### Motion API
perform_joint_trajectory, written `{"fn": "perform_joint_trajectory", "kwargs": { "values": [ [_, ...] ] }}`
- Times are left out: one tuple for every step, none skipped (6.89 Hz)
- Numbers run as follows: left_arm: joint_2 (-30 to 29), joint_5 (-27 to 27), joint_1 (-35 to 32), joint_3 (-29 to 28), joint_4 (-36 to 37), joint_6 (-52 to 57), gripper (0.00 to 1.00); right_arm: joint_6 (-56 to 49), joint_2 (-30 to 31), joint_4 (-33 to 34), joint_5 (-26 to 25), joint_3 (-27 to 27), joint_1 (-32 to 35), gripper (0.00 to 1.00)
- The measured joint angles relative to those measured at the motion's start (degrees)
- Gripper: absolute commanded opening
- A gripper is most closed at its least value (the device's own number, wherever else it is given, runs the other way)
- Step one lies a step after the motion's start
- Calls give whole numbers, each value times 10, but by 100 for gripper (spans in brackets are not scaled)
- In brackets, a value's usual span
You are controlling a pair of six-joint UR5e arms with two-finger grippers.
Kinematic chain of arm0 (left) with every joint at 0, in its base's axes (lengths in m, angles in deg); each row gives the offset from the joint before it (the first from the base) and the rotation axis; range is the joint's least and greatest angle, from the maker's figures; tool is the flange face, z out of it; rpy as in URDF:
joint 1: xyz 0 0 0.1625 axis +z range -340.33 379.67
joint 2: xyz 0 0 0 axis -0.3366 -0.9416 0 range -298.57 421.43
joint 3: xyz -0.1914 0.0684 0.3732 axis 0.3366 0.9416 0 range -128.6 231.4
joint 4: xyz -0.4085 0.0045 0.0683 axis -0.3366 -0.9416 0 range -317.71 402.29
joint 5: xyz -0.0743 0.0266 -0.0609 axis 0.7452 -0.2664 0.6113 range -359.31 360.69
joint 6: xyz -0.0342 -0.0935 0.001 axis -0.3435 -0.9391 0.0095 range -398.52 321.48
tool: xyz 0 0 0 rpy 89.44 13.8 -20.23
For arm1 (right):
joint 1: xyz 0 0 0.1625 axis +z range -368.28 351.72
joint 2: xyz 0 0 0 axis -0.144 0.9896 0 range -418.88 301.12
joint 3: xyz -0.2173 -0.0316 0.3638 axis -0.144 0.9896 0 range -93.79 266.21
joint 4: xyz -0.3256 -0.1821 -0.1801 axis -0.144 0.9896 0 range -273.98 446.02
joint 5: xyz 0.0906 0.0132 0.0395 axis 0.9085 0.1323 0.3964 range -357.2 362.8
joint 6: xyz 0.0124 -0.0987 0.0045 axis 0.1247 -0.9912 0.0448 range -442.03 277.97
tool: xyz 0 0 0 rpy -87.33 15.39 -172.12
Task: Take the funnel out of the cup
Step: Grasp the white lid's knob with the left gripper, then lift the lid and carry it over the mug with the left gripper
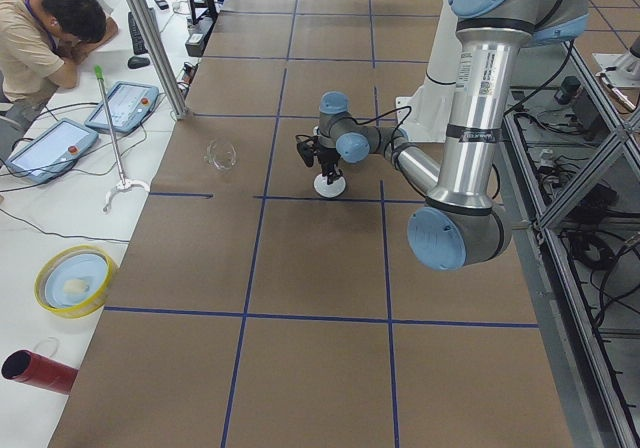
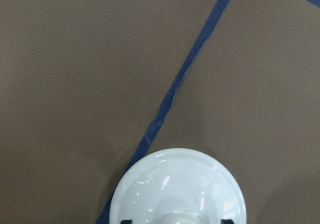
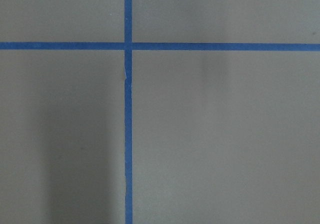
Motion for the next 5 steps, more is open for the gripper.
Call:
{"fn": "perform_joint_trajectory", "kwargs": {
  "values": [
    [-2, 1, -8, 8, 2, -1, 0, 0, 0, 0, 0, 0, 0, 100],
    [-5, 1, -28, 28, 13, -2, 0, 0, 0, 0, 0, 0, 0, 100],
    [-23, 2, -59, 53, 49, -2, 0, 0, 0, 0, 0, 0, 0, 100],
    [-65, 2, -85, 69, 108, -2, 0, 0, 0, 0, 0, 0, 0, 100],
    [-113, 3, -97, 75, 168, -6, 0, 0, 0, 0, 0, 0, 0, 100]
  ]
}}
